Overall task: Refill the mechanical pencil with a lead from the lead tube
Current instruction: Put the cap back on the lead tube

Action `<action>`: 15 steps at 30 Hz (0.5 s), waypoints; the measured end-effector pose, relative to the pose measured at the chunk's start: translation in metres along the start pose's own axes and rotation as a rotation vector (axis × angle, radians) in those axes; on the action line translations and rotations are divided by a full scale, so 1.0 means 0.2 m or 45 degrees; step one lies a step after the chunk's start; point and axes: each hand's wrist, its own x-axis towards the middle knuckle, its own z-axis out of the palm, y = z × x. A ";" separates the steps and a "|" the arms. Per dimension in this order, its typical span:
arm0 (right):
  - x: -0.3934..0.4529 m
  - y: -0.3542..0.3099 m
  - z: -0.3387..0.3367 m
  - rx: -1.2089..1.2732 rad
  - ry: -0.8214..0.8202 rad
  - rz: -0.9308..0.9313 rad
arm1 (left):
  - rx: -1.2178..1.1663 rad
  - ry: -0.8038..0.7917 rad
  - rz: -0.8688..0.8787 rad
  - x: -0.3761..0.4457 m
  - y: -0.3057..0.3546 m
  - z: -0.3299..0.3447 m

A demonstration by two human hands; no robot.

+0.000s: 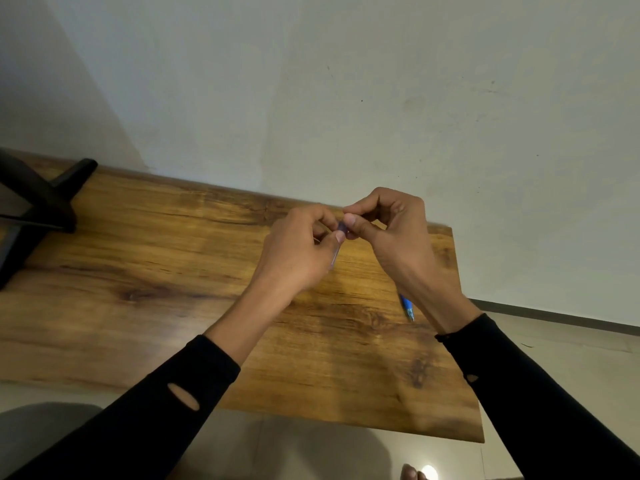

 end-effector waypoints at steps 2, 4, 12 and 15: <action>0.01 -0.01 -0.01 -0.057 -0.048 -0.041 | -0.071 0.015 -0.032 0.00 0.00 0.00; 0.02 -0.01 -0.03 -0.198 -0.137 -0.088 | -0.156 0.018 -0.079 0.01 -0.01 0.00; -0.03 0.01 -0.06 -1.063 -0.455 -0.383 | -0.270 0.020 -0.193 0.04 -0.05 0.04; -0.04 -0.01 -0.06 -1.379 -0.412 -0.559 | -0.275 0.010 -0.226 0.04 -0.06 0.06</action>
